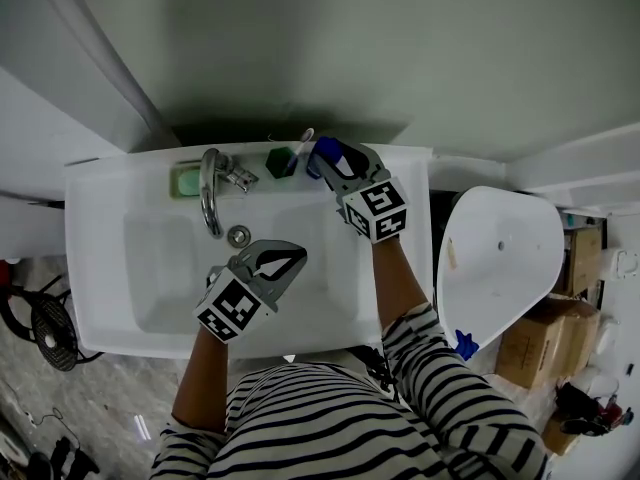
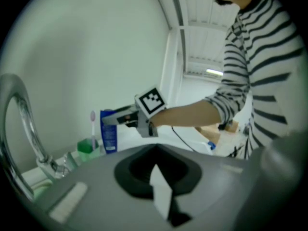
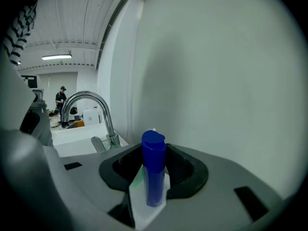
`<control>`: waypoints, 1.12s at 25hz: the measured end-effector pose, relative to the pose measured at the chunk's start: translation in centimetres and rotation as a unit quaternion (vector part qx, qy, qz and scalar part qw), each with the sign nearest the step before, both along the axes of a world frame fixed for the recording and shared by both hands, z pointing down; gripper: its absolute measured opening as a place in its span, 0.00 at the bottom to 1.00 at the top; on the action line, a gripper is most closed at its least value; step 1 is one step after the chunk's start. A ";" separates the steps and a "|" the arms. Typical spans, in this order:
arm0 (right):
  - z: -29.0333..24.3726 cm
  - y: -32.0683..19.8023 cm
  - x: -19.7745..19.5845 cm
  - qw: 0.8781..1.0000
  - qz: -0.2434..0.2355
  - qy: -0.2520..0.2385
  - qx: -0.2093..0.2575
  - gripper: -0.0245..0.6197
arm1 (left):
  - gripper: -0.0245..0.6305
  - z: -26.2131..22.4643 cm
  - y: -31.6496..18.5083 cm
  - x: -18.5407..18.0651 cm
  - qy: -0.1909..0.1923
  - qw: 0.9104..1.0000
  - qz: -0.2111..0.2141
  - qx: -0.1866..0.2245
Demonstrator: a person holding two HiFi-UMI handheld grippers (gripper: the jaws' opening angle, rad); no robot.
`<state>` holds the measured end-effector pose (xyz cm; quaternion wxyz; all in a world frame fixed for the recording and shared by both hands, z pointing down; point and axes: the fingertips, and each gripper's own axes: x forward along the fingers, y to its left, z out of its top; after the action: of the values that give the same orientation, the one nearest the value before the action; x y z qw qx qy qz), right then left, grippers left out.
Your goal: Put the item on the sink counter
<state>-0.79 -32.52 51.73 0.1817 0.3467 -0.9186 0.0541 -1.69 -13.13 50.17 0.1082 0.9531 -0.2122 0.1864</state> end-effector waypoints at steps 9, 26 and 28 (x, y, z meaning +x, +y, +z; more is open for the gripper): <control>0.1 0.3 0.2 1.000 0.020 -0.001 0.012 0.27 | 0.05 -0.1 -0.1 0.1 0.000 1.000 0.001 0.004; -0.6 0.3 0.8 0.999 0.045 -0.010 0.013 0.38 | 0.05 -0.7 0.1 0.0 -0.003 1.000 -0.006 0.016; -1.2 0.5 0.9 0.999 0.047 -0.016 0.017 0.39 | 0.05 -0.8 0.1 0.0 -0.004 1.000 -0.008 0.019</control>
<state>0.14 -32.03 50.54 0.1578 0.3920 -0.9048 0.0524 -1.72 -13.07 49.38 0.0904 0.9525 -0.2240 0.1854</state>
